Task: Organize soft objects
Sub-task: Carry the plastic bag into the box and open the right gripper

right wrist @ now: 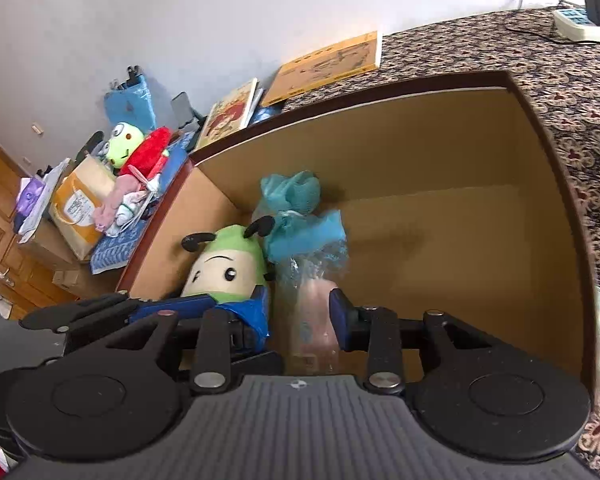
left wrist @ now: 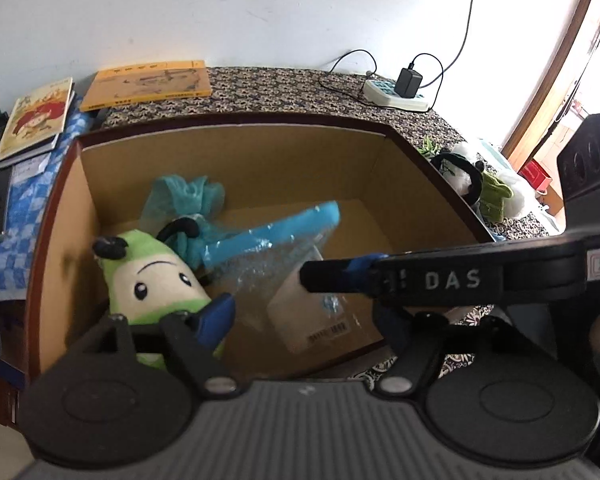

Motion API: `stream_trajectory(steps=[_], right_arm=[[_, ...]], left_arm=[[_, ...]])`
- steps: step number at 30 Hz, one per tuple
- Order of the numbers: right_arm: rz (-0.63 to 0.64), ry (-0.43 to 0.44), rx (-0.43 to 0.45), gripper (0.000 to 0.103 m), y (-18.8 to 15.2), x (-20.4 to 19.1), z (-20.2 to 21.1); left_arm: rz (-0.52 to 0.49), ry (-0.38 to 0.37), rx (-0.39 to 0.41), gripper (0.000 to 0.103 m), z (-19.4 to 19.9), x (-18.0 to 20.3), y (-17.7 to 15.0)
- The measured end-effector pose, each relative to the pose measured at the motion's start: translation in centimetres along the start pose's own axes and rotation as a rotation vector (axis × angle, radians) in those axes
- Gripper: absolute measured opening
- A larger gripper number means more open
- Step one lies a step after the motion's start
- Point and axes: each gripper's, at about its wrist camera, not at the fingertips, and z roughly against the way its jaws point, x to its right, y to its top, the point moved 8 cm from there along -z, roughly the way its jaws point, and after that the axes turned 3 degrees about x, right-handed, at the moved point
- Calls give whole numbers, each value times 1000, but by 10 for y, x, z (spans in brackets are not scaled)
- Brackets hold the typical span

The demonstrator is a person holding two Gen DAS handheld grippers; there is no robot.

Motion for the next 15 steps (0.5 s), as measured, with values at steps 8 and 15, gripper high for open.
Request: stream_trajectory(steps=[8,15], right_arm=[[-63,3,65,18,9,13,22],[-61,-43,146,18,14,28,47]], left_arm=[[-26,21,7,75,0,8,10],[-63,80,-10,75,-9,26,17]])
